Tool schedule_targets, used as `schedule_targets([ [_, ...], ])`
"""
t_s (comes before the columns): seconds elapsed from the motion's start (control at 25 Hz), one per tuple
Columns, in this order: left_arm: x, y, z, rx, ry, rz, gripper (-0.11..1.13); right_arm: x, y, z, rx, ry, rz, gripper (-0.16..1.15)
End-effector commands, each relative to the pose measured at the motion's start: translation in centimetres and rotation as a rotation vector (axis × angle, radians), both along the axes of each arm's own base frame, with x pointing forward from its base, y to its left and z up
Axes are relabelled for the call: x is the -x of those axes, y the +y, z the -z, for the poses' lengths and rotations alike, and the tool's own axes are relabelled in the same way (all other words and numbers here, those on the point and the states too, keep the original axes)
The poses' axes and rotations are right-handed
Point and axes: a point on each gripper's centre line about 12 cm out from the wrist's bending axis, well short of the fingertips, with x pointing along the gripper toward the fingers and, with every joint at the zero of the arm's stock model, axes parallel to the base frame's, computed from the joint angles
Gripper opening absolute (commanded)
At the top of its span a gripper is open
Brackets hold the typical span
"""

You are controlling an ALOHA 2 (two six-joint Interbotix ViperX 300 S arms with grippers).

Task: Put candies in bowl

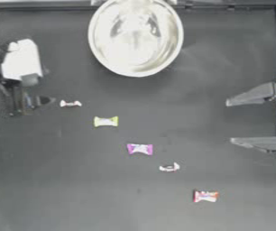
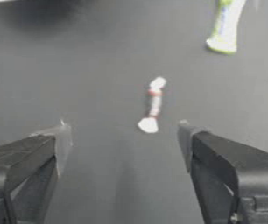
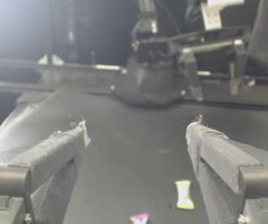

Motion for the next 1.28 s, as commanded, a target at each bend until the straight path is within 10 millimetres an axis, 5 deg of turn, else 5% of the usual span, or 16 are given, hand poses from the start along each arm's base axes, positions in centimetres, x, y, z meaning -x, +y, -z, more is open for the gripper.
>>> schedule_targets([
  [0.04,-1.6,0.9,0.7,0.010,0.040,0.010,1.01,-0.4,0.0,-0.7,-0.009,-0.017,0.002,0.97],
  [0.44,-3.6,2.4,4.7,0.058,0.154,0.009,1.01,-0.6,0.0,-0.5,-0.012,-0.009,0.003,0.97],
  [1.28,-5.2,2.8,9.0,0.107,0.206,0.004,1.00,-0.9,0.0,-0.3,-0.010,-0.006,0.001,0.97],
])
